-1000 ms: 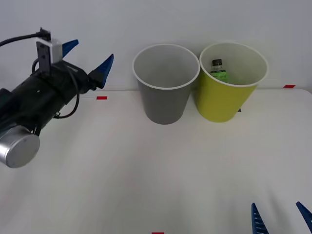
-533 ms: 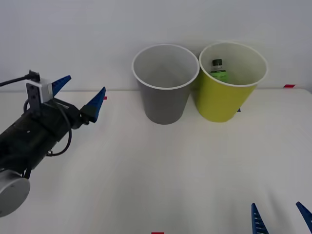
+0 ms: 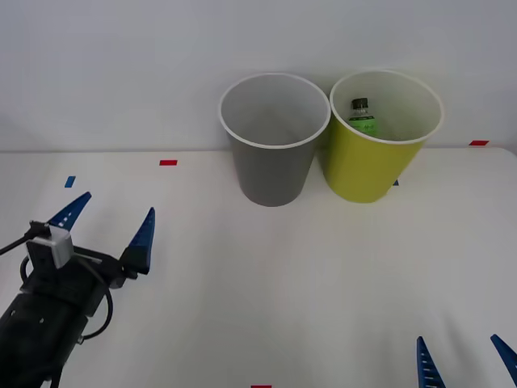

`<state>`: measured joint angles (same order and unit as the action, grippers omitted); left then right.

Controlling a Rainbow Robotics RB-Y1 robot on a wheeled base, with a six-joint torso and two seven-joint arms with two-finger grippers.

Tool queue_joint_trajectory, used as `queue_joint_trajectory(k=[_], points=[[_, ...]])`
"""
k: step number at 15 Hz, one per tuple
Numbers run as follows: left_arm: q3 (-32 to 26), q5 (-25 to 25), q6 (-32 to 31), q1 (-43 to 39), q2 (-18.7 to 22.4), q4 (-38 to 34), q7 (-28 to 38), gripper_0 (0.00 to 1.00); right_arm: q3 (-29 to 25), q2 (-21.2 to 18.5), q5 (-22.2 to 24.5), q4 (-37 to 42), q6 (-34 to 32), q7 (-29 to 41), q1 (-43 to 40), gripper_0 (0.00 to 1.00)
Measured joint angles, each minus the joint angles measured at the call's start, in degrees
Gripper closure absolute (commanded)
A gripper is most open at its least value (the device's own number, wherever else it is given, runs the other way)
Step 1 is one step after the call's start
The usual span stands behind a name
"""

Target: Put cans in the gray bin and PET bottles in the light green bin.

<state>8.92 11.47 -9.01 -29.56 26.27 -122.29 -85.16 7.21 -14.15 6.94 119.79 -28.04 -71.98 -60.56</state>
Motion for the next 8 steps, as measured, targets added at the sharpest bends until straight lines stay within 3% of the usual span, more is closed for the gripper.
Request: queue_joint_trajectory(k=[4, 8], points=[[0.1, -8.8, -6.5, -11.0, -4.4, 0.0, 5.3, 0.00, 0.0, 0.0, 0.0, 0.0, 0.0, 0.0, 0.0, 0.00], [0.5, -11.5, -7.4, -17.5, -7.5, 0.0, 4.9, 0.00, 0.0, 0.0, 0.0, 0.0, 0.0, 0.0, 0.0, 0.00]])
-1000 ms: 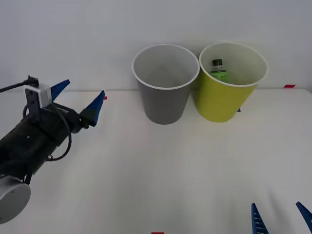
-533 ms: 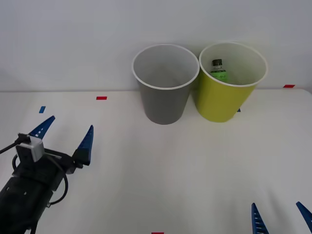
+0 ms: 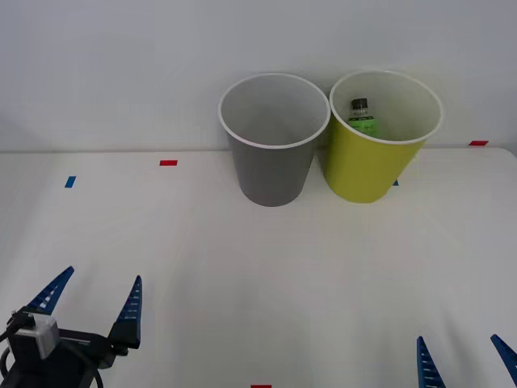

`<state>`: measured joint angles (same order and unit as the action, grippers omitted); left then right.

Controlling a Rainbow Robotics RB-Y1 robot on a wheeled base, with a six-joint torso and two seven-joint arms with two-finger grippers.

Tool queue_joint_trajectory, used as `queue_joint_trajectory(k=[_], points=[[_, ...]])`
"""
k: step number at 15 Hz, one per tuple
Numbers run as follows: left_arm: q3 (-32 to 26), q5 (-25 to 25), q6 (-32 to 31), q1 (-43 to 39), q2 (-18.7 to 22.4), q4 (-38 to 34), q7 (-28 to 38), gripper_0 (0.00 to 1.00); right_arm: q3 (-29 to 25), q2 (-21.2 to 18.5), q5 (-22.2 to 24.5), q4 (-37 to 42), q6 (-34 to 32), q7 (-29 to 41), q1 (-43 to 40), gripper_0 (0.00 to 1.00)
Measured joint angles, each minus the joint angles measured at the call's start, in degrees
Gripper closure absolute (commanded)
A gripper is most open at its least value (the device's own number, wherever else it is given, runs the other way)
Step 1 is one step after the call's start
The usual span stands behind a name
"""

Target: Put cans in the gray bin and PET bottles in the light green bin.

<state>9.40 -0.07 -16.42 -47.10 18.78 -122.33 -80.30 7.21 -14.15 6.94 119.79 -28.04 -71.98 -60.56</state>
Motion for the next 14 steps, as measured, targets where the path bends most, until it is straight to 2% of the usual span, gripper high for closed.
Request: queue_joint_trajectory(k=[6, 14], points=[[0.1, -1.8, -0.1, -8.0, -0.9, 0.0, -1.8, 0.00, 0.0, 0.0, 0.0, 0.0, 0.0, 0.0, 0.0, 0.00], [0.1, -2.2, -10.0, -17.6, -1.6, 1.1, -2.5, 0.00, 0.0, 0.0, 0.0, 0.0, 0.0, 0.0, 0.0, 0.00]])
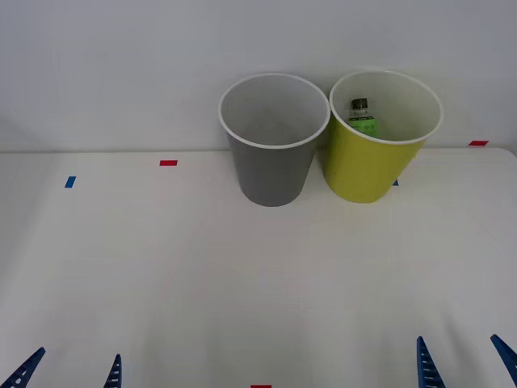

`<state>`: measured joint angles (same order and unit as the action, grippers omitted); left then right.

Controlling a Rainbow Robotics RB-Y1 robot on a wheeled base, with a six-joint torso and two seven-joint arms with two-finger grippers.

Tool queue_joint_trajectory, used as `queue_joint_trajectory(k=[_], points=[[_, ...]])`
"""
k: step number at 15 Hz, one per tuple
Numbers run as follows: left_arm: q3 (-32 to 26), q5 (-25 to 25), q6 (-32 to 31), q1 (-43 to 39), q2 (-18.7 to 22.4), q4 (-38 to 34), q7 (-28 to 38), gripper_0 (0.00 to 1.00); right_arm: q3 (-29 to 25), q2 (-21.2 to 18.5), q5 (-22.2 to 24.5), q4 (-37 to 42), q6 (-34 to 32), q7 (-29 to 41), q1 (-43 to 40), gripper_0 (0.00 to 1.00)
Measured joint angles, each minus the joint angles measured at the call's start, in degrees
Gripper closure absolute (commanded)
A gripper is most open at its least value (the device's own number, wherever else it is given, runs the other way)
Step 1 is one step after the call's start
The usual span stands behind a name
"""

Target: Put cans in the gray bin and PET bottles in the light green bin.

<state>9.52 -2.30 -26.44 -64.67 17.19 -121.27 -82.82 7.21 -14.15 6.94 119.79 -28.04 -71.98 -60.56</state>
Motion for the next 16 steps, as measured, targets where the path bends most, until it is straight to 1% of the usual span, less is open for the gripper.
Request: queue_joint_trajectory(k=[3, 16], points=[[0.6, 0.1, -1.4, -0.8, -0.4, 0.8, 0.3, 0.00, 0.0, 0.0, 0.0, 0.0, 0.0, 0.0, 0.0, 0.00], [0.7, 0.1, -1.4, -0.9, -0.5, 0.8, 0.4, 0.00, 0.0, 0.0, 0.0, 0.0, 0.0, 0.0, 0.0, 0.00]])
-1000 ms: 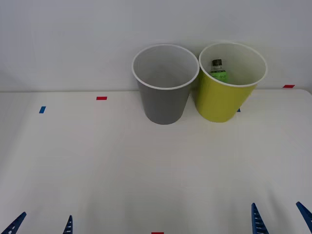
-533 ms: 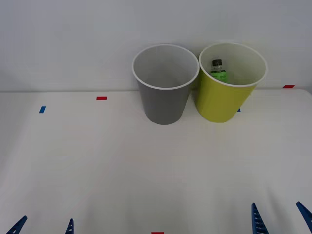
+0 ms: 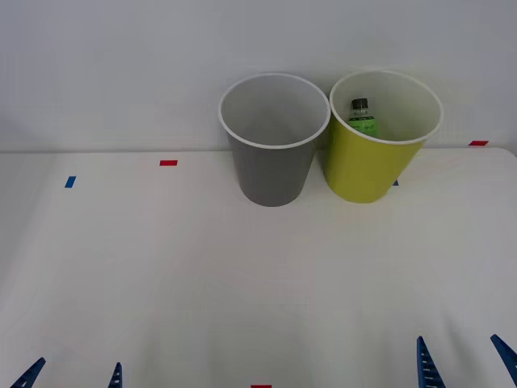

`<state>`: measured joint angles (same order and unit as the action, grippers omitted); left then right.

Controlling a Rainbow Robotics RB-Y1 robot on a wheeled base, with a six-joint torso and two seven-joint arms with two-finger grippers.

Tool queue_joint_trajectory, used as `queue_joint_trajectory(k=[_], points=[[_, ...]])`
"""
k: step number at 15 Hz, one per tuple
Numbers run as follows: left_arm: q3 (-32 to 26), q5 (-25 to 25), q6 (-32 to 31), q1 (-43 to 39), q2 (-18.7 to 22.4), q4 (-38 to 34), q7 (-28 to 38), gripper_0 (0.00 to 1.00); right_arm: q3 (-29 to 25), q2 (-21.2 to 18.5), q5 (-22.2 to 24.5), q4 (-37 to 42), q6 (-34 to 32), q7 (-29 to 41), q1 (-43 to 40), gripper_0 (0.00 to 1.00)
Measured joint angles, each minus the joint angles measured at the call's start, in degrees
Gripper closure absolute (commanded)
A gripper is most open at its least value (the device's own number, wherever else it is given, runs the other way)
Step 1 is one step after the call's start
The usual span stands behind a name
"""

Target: Put cans in the gray bin and PET bottles in the light green bin.

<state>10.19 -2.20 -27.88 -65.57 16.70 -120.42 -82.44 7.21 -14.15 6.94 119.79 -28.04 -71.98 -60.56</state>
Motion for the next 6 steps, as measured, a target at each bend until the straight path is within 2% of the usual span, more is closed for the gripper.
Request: queue_joint_trajectory(k=[6], points=[[0.0, 0.0, 0.0, 0.0, 0.0, 0.0, 0.0, 0.00, 0.0, 0.0, 0.0, 0.0, 0.0, 0.0, 0.0, 0.00]])
